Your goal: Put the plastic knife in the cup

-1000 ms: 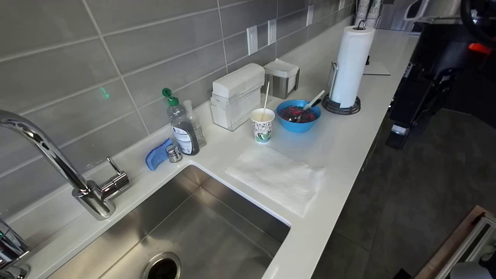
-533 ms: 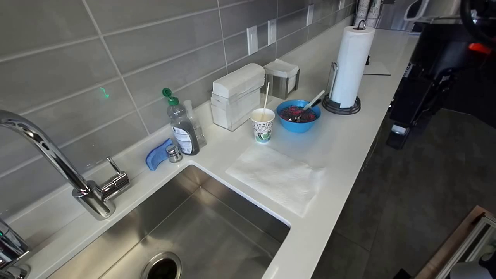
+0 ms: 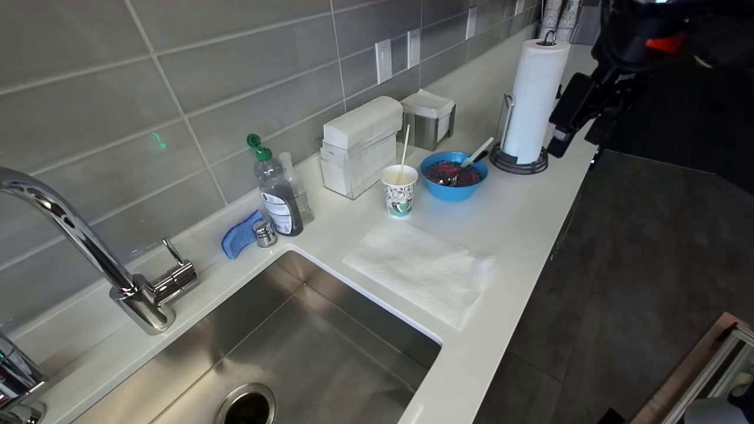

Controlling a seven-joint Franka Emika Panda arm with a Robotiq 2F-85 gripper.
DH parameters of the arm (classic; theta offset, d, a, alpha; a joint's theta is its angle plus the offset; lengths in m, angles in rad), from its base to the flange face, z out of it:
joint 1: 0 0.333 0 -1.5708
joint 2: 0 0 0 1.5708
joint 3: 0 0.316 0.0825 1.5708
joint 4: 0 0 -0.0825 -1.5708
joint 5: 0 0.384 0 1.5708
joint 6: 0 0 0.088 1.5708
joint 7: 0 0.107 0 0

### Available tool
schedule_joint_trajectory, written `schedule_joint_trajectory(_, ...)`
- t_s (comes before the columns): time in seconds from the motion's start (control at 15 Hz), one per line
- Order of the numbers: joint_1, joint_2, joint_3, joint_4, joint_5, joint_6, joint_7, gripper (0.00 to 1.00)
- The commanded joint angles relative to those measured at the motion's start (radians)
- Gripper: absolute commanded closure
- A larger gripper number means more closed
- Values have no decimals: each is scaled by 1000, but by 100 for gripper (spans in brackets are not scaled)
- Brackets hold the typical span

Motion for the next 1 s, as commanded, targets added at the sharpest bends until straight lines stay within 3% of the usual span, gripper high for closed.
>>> schedule_joint_trajectory(0.0,-65,120,-50,48,-46,127,-6,0)
schedule_joint_trajectory(0.2,-82,222,-102,67,-10,266,-22,0)
schedule_joint_trajectory(0.4,-64,331,-144,104,-20,369,-134,0)
schedule_joint_trajectory(0.6,-73,436,-158,158,-88,391,-274,0)
schedule_joint_trajectory(0.67,-76,354,-148,106,-53,367,-211,0)
schedule_joint_trajectory(0.93,-78,433,-153,151,-73,384,-260,0)
